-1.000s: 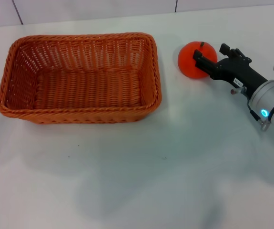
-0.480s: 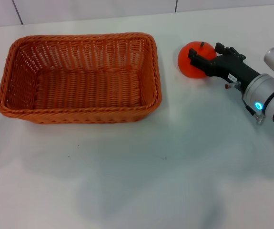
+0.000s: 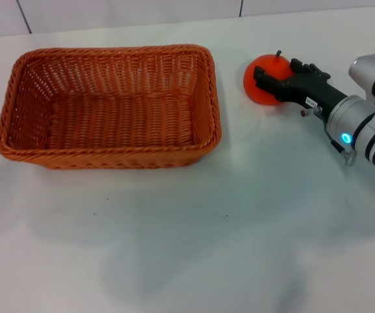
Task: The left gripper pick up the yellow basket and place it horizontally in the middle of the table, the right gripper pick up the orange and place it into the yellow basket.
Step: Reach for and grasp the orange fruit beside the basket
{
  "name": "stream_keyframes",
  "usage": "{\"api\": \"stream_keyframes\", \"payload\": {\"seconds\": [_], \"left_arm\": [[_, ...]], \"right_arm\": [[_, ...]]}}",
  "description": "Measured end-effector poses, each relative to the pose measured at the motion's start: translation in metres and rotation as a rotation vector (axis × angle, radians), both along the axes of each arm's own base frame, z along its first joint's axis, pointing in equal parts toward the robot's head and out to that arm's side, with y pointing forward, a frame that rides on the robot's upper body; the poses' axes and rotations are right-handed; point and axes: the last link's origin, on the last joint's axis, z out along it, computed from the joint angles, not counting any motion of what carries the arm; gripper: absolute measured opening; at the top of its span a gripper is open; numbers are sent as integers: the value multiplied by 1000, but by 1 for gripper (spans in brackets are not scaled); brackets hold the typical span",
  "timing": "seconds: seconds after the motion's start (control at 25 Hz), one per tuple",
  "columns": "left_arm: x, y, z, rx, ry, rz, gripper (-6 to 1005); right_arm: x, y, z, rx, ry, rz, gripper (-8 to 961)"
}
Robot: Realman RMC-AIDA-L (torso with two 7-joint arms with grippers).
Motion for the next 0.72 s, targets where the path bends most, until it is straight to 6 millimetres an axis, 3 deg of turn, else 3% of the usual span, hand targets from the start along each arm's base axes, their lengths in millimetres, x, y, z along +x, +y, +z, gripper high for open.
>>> {"api": "stream_keyframes", "payload": {"seconds": [0.32,0.52,0.72], "left_arm": [[0,-1,0,-1,0,-3,907],[0,-1,0,-2,-1,-7,907],[1,-1,0,-2,-1,-9,907]], "right_arm": [[3,-4,1,3,24,-9,837],[5,-7,2,7,34,-8,618],[7,-8,4,19,60,-25,492]]}}
